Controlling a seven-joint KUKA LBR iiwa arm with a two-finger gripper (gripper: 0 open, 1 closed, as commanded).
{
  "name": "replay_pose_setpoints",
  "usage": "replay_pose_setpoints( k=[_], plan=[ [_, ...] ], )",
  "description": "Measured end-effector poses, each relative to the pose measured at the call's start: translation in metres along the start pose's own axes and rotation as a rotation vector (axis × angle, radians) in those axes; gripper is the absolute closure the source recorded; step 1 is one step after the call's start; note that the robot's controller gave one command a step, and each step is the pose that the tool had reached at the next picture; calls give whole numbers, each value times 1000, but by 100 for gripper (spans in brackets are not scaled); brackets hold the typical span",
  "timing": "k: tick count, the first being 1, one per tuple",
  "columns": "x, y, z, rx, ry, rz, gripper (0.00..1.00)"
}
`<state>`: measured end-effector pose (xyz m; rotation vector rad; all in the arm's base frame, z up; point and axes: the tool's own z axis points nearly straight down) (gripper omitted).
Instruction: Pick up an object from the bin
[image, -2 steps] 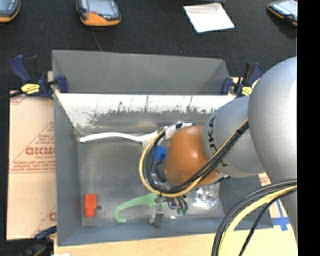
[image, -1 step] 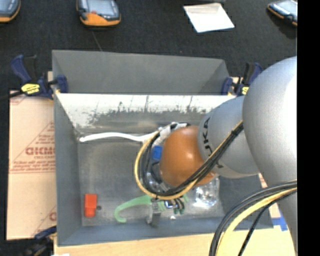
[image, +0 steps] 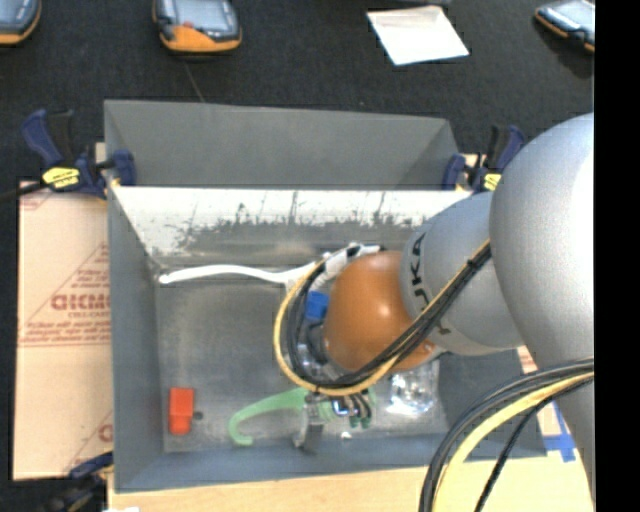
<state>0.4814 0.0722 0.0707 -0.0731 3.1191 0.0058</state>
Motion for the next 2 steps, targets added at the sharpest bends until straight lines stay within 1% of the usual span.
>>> replay_pose_setpoints(
  k=[1,2],
  plan=[
    [0,4,-1,1,-2,-19,0],
    [-1,0,-1,-1,-3,-1,100]
  ],
)
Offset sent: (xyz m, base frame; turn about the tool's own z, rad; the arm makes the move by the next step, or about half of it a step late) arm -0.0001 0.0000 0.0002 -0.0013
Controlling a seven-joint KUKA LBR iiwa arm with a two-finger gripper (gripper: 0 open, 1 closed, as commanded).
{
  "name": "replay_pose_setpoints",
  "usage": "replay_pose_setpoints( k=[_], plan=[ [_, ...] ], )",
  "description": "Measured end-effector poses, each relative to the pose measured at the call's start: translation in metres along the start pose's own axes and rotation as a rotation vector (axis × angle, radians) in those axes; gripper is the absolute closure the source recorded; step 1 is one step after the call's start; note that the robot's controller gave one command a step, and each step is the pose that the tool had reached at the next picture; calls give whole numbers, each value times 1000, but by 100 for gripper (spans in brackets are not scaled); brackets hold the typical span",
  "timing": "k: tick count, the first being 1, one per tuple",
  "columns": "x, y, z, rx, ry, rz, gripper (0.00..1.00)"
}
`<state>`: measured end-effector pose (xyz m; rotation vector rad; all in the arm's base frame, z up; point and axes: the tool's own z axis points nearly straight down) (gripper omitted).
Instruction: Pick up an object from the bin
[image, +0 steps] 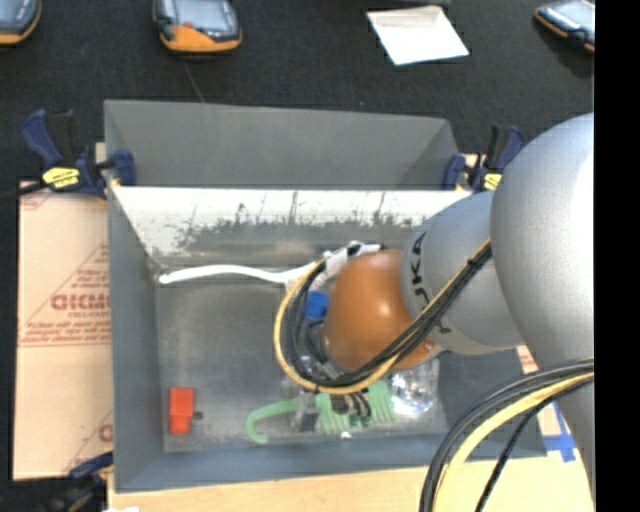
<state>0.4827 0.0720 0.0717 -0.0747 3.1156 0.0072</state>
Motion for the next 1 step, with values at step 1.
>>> replay_pose_setpoints(
  k=[1],
  plan=[
    [0,0,0,0,0,1,100]
  ],
)
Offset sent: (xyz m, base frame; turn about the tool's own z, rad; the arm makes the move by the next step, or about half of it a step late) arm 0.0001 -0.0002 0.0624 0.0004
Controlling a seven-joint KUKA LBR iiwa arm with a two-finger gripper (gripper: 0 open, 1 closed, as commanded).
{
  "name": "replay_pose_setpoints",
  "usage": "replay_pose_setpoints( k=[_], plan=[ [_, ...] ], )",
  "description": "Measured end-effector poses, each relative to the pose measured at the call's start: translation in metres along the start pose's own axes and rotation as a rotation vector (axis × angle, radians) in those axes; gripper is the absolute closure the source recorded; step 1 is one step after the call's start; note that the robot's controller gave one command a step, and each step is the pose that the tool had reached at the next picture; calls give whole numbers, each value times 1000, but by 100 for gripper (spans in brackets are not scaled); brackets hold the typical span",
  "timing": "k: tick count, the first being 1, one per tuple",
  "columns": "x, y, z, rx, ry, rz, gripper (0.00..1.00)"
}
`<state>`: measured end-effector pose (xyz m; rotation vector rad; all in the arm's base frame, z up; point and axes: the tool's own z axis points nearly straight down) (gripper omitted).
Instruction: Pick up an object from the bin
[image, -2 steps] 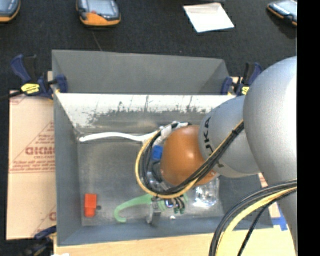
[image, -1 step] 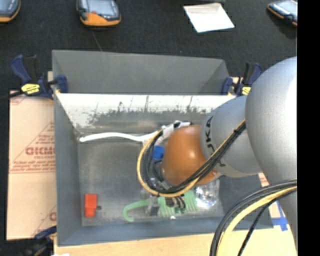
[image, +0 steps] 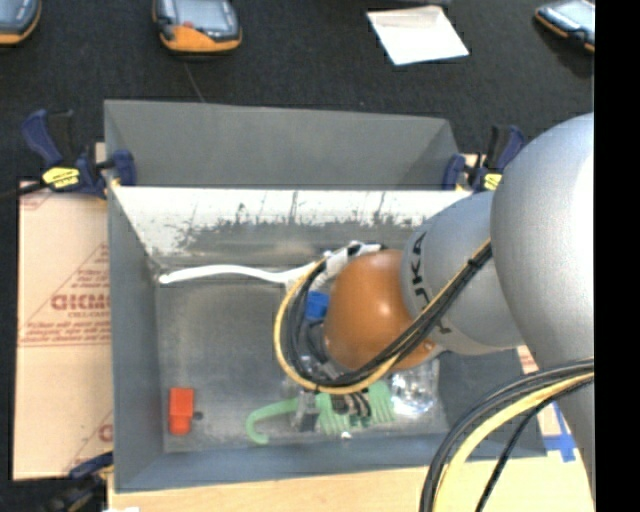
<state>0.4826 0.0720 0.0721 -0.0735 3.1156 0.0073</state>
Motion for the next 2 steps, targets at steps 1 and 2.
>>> replay_pose_setpoints(
  k=[1,2],
  plan=[
    [1,0,-33,0,7,1,100],
    [-1,0,-66,0,2,1,100]
  ],
)
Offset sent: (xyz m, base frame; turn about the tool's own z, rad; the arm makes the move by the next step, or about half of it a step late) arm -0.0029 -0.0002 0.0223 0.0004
